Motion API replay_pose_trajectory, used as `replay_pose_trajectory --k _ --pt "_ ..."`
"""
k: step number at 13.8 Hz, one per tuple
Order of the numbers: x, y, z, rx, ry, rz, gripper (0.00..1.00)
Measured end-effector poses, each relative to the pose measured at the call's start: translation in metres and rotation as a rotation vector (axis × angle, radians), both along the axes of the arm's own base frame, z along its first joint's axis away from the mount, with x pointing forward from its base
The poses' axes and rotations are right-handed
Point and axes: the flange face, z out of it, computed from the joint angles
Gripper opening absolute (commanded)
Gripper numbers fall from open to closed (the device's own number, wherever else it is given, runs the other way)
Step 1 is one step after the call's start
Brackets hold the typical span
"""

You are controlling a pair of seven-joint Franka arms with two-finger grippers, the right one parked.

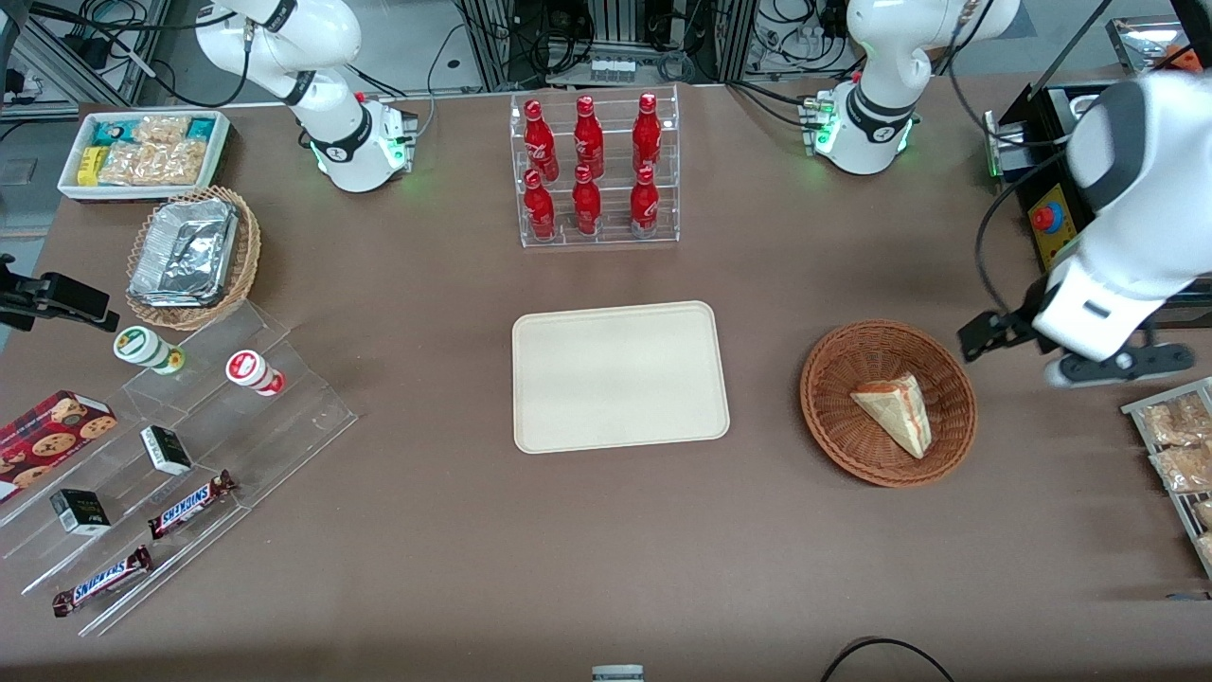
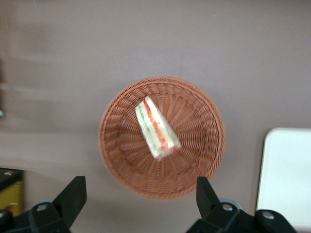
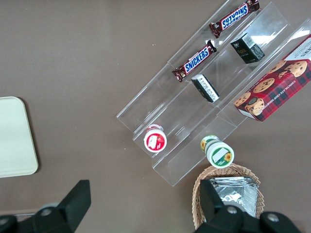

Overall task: Place sandwich from basket to tray
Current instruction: 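Lower the open left gripper over the sandwich in the wicker basket, then close the left gripper on the wrapped sandwich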

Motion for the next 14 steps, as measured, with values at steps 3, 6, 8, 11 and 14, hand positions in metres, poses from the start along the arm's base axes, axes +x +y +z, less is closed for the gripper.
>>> replay_pose_trajectory --k 3,6,8,11,14 --pt "-0.009 -0.004 -0.057 -0.030 -0.063 0.227 1.00" --pt "-0.027 -0.006 -0.107 -0.056 -0.089 0.395 1.00" --pt "-0.035 -0.009 -0.129 -0.055 -0.061 0.439 1.00" --pt "-0.039 -0.011 -0.160 -0.047 -0.017 0.459 1.00" --pt "-0.039 -0.012 -0.190 -0.045 0.011 0.465 1.00"
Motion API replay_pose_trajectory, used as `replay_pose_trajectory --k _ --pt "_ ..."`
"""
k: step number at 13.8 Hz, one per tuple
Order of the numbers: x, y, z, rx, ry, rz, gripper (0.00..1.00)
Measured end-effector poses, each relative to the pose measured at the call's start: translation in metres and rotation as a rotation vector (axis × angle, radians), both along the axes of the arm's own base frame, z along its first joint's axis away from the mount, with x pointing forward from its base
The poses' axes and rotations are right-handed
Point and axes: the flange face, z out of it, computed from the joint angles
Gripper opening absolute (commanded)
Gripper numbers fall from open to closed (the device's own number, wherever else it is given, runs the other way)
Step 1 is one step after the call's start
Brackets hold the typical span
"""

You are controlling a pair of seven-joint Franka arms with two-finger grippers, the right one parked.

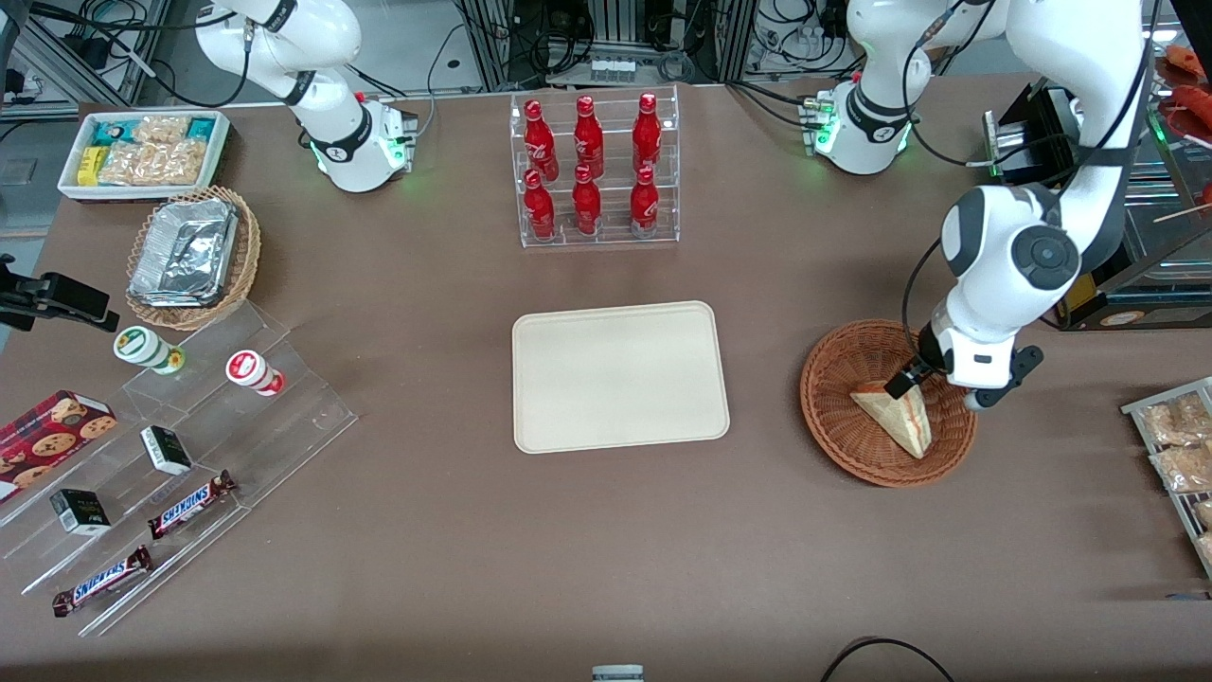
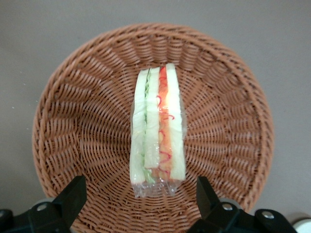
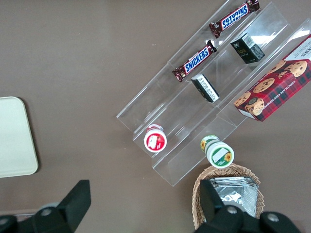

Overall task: Place sandwich from basket to tray
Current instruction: 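Close the left gripper on the wrapped sandwich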

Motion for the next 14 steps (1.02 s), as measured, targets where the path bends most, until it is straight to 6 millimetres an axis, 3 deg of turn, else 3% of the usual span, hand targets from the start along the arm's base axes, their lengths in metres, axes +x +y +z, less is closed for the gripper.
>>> replay_pose_trajectory --k 7,8,9,10,14 --pt "0.009 -0.001 -0.029 -0.021 -0.057 0.064 0.99" --pt "0.010 -0.001 -0.032 -0.022 -0.061 0.066 0.78" --pt "0.010 -0.001 -0.034 -0.024 -0.065 0.068 0.26" --pt "0.011 -0.001 -0.035 -0.024 -0.065 0.069 0.00" --pt "0.014 -0.002 -0.032 -0.023 -0.074 0.063 0.00"
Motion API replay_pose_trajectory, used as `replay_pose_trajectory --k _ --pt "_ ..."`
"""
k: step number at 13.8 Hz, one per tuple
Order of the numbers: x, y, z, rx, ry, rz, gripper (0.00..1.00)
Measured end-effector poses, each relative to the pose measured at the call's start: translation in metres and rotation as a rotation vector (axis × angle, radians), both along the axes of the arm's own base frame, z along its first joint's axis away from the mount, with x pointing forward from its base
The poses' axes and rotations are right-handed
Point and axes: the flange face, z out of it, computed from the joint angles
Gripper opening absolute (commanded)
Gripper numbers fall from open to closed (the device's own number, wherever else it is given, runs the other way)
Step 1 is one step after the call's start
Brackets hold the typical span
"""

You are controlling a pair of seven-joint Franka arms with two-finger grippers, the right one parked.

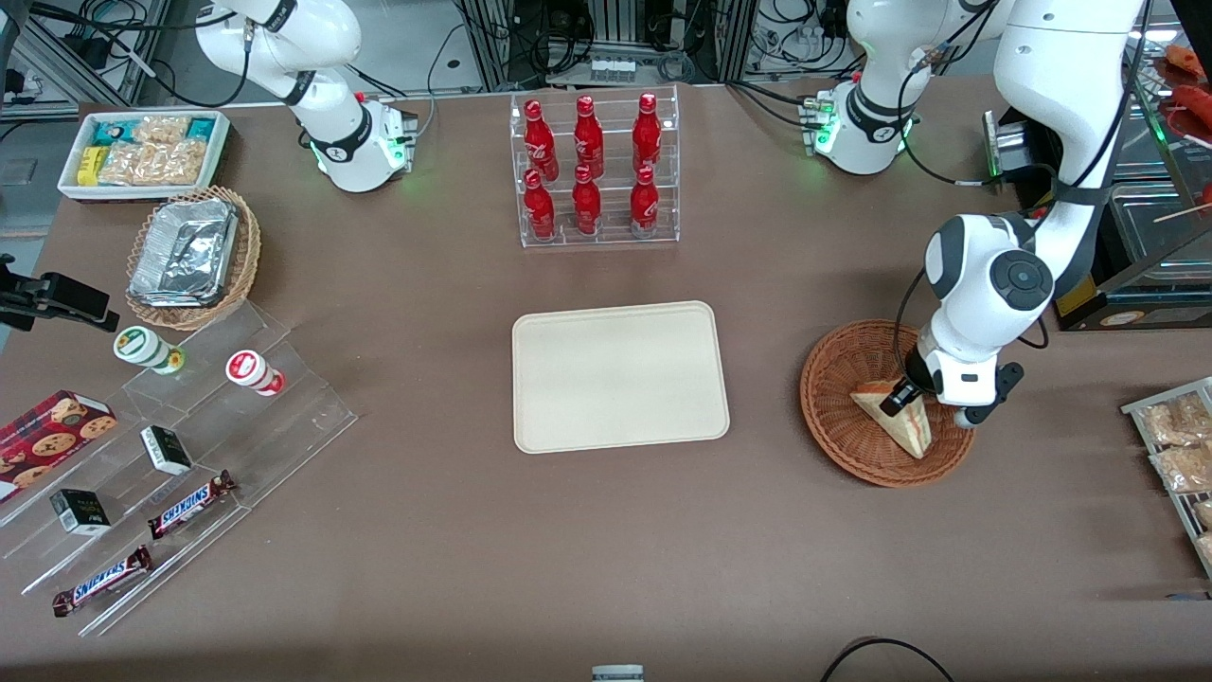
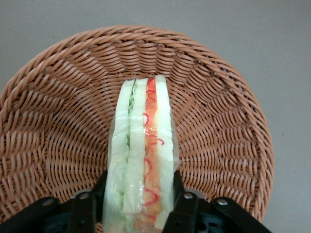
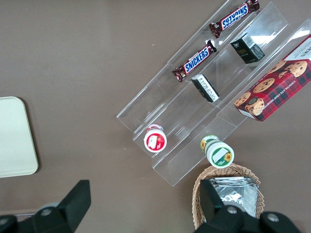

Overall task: Place sandwich from basket to tray
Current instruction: 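Close the left gripper on the wrapped sandwich, then lift the sandwich and carry it over the cream tray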

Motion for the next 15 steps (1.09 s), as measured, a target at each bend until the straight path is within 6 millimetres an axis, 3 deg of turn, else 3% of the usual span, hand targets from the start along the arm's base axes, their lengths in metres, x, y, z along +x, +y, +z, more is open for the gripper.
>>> replay_pose_trajectory --k 2,4,6,8,10,12,15 --pt "0.004 -0.001 0.013 0.004 0.002 -0.004 0.00" --pt "0.011 -0.005 0.052 0.019 0.054 -0.014 0.00" --pt "0.020 -0.027 0.119 0.056 0.099 -0.064 0.00" --pt "0.027 -0.063 0.192 0.081 0.105 -0.124 0.00" --pt "0.029 -0.102 0.243 0.073 0.086 -0.184 0.00" --pt "0.022 -0.151 0.258 0.056 0.072 -0.268 0.00" --pt "0.003 -0.231 0.240 0.042 0.096 -0.410 0.00"
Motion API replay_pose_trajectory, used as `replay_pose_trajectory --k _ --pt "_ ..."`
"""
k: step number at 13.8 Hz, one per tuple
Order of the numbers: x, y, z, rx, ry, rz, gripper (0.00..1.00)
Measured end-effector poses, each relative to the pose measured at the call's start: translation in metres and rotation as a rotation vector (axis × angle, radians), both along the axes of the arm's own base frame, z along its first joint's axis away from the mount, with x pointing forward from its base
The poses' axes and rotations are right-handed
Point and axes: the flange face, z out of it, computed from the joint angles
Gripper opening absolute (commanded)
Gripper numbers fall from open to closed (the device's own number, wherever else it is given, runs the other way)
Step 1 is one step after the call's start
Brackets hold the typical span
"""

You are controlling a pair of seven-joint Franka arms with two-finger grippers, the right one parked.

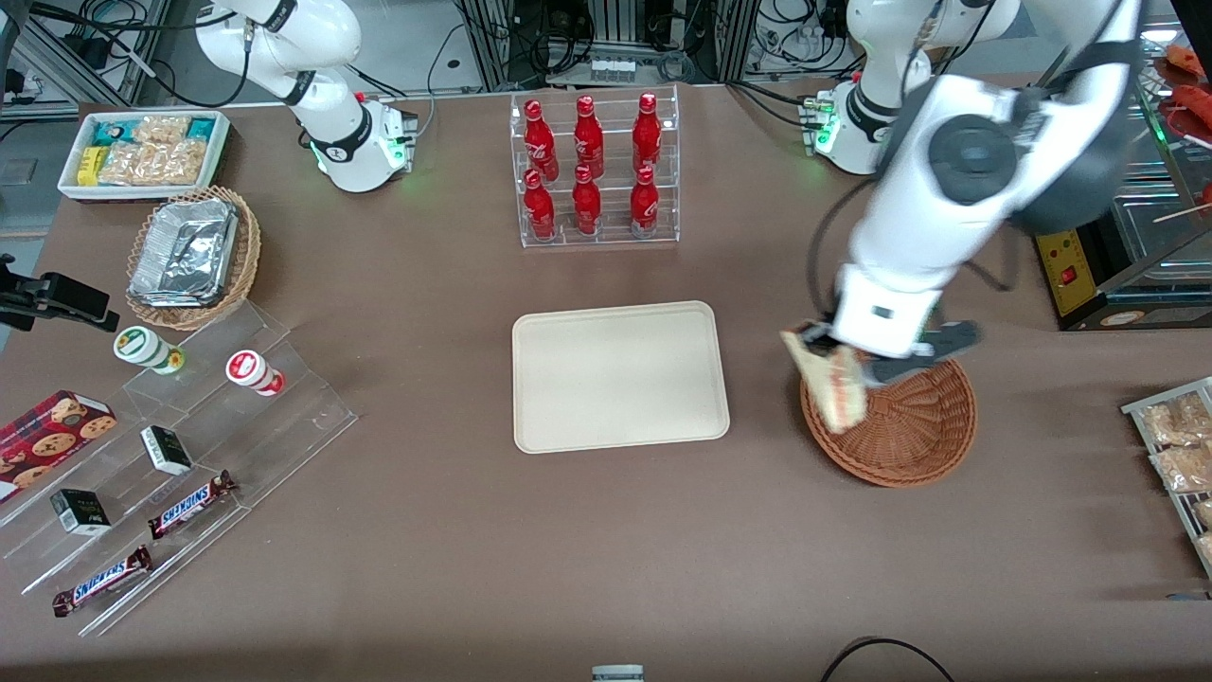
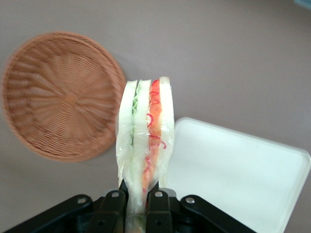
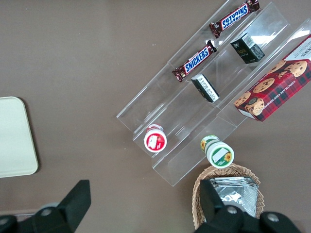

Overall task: Place sandwich from basket to tray
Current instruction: 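Lift the sandwich and carry it over the cream tray, then lower the sandwich onto the tray and open the left gripper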

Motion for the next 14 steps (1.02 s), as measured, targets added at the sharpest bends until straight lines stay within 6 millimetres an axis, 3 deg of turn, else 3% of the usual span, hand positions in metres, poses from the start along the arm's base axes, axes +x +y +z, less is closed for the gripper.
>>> replay_pose_trajectory --k 3,7,11,14 --pt "-0.025 -0.078 -0.030 0.007 0.026 -0.101 0.00" --pt "-0.043 -0.152 -0.075 0.049 0.024 -0.169 0.00" --pt "-0.062 -0.211 -0.119 -0.016 -0.009 -0.218 0.00" --pt "-0.065 -0.229 -0.153 -0.036 -0.010 -0.239 0.00"
